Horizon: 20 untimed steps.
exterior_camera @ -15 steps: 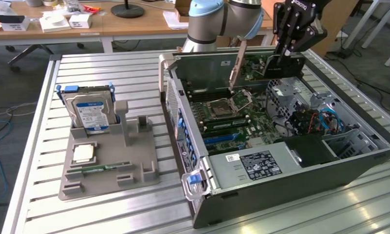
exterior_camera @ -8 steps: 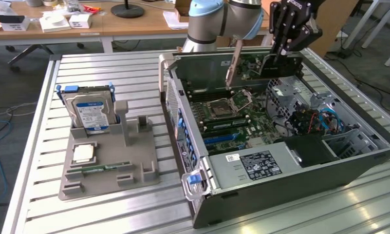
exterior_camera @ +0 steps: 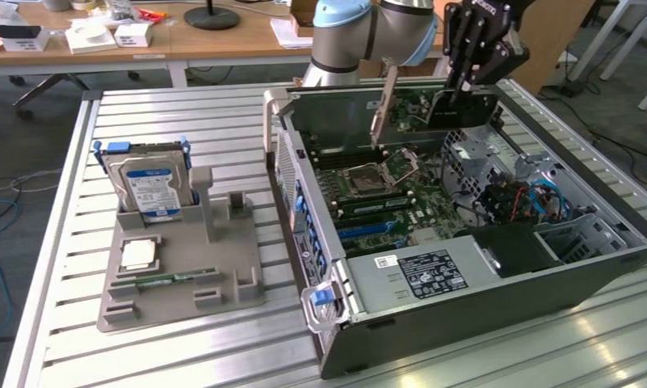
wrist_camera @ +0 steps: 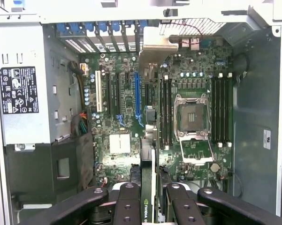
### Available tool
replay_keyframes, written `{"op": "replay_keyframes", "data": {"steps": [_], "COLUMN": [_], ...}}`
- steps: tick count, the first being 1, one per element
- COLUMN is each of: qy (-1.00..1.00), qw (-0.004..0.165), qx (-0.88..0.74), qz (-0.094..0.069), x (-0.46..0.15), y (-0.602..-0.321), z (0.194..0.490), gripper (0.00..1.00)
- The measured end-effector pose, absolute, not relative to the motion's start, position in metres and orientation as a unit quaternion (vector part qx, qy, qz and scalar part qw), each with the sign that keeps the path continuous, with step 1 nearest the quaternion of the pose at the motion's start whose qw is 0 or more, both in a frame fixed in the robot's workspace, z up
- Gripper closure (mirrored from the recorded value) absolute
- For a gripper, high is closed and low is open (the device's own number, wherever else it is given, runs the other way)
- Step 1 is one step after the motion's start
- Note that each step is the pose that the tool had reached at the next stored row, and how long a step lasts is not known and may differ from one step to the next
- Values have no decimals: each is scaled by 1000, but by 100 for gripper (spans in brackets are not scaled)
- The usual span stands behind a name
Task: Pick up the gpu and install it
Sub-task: 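Insert the gpu into the slot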
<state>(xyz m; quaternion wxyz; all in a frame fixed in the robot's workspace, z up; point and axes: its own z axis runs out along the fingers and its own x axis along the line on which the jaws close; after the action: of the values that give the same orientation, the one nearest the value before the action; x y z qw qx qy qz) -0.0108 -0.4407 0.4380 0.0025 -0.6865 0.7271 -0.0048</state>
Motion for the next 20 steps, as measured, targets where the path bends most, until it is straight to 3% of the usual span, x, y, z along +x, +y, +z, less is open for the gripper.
{"op": "replay_keyframes", "data": {"steps": [20], "qy": [728], "qw": [2], "qx": [-685], "qz": [-5], "x": [-18], "y": [-441], "z": [429], "gripper": [75]}}
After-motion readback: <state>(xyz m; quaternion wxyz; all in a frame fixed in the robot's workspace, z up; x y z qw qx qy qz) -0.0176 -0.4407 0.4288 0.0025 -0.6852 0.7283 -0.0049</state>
